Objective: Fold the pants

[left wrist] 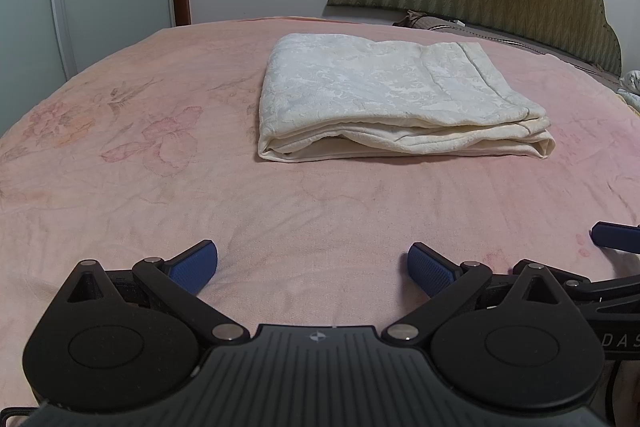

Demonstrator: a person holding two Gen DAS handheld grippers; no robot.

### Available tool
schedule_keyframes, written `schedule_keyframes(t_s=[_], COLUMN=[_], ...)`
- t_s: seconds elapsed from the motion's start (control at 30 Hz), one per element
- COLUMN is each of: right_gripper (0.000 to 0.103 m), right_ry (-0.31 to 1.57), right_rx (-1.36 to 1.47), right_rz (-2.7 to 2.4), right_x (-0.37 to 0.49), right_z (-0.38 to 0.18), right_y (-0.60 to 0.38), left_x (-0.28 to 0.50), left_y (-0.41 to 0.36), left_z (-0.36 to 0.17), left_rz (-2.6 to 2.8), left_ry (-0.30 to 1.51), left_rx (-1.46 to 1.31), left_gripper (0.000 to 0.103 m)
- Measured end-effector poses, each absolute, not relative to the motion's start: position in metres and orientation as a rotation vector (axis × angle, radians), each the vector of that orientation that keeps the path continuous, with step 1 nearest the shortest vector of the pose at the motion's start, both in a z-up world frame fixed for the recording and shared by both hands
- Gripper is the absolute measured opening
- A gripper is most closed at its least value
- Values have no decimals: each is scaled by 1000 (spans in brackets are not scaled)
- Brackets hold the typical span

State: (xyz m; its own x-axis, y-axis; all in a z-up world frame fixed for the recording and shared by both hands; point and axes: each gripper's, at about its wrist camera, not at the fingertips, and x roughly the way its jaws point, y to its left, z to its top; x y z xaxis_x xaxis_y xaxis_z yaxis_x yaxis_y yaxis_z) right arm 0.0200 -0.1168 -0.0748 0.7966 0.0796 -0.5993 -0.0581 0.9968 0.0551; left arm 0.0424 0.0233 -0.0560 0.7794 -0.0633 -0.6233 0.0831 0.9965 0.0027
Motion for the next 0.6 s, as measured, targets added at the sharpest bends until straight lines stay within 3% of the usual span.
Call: schedule_keyframes(t_s=[0.6], right_gripper=[103], right_ry=[645], right_rx=[34], right_rz=[74], right_x=[20], right_z=[-75], right_y=[-117], left_x=[41], left_y=[30], left_z=[-53], left_rz=[-106], left_ry=[664], left_rx=[5], left_gripper=[103])
